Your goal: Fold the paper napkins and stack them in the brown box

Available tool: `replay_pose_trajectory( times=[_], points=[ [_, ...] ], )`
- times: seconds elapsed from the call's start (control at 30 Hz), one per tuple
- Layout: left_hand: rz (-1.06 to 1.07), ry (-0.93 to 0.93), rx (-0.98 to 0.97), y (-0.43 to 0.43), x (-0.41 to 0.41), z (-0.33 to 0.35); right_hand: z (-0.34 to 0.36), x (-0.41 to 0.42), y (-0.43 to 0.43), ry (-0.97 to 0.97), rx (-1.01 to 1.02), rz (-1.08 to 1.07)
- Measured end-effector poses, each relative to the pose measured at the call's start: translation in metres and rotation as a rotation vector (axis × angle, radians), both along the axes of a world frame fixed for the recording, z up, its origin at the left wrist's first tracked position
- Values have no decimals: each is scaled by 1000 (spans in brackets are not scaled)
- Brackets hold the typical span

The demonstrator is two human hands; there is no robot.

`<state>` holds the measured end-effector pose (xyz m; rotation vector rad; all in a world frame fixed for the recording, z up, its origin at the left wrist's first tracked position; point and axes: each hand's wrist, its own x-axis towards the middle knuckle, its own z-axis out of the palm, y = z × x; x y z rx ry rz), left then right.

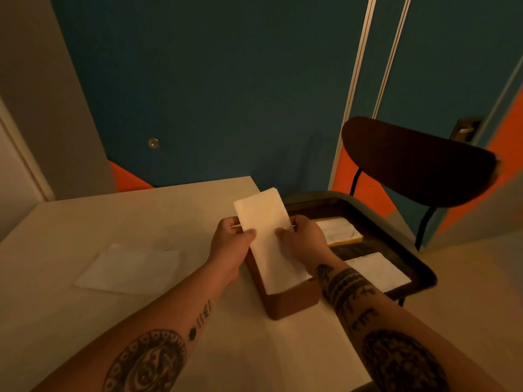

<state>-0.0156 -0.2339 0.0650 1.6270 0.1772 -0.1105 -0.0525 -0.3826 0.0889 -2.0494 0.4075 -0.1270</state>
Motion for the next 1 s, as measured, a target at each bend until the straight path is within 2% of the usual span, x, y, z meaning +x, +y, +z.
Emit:
replay_pose_trajectory(
  times=[0.2,0.3,0.5,0.73,0.87,1.0],
  points=[
    [46,-116,371,-6,1,-12,-26,18,-7,88,-181,30],
    [27,-111,478,-4,1,-17,-38,22,-5,105,-254,63],
    [-30,-96,461,-1,4,-26,-52,29,-6,172,-443,129],
    [-20,-141,471,0,-2,-29,-55,30,-7,238,-514,180],
    [30,-176,470,16,-3,-29,-45,32,3,127,-516,183],
    [107,-182,453,60,3,-34,-20,36,37,-37,-599,231]
  ],
)
